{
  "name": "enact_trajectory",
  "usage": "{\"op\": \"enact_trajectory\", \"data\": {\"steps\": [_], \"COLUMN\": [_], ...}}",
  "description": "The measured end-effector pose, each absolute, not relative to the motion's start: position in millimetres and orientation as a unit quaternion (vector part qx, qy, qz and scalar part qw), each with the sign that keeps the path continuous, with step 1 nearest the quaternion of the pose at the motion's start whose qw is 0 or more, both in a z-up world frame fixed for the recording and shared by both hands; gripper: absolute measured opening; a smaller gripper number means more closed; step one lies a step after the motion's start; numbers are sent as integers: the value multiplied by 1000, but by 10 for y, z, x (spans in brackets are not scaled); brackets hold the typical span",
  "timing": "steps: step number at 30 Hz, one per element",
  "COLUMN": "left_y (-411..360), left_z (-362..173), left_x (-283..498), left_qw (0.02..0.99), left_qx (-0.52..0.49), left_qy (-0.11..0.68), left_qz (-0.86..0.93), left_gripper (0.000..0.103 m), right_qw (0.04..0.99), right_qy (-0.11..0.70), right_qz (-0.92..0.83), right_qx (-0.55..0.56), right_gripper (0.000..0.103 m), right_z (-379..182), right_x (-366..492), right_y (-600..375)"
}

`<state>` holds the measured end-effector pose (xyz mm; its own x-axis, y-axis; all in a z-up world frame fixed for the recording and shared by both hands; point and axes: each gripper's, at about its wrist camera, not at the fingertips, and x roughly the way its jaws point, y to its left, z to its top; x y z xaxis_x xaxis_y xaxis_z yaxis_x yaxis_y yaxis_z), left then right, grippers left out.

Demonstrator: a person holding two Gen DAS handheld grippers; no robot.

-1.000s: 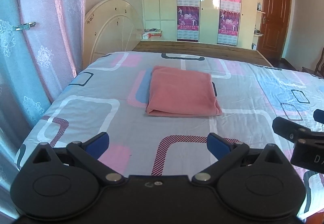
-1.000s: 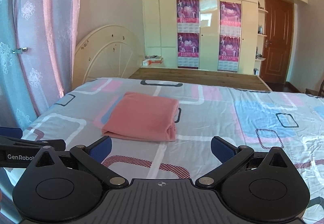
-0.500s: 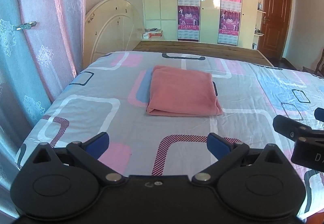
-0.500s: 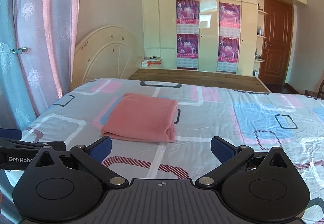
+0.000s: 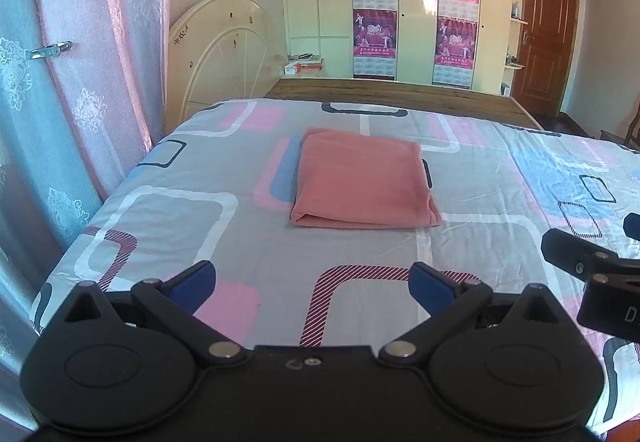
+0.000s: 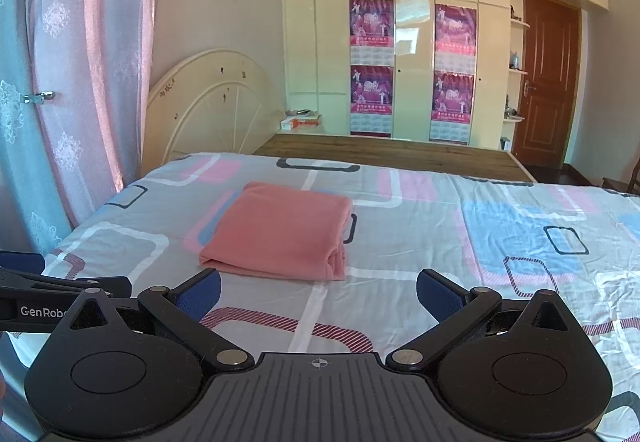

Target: Fold small clothes

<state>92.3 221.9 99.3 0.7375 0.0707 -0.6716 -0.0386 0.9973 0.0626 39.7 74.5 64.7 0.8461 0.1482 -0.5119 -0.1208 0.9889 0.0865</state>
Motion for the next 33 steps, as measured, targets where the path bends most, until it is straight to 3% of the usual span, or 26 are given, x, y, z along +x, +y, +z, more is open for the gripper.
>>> {"op": "enact_trajectory", "data": {"steps": [33], "left_y": [2065], "left_z": [873], "left_x": [1125], "left_qw": [924], "left_qx": [22], "left_qy": [382], "left_qz": [25], "left_gripper": [102], "right_qw": [956], "right_qy": [284], "right_qz": [74], "right_qx": [30], "right_gripper": [103], "right_z": [546], "right_x": [556], "right_y": [668]}}
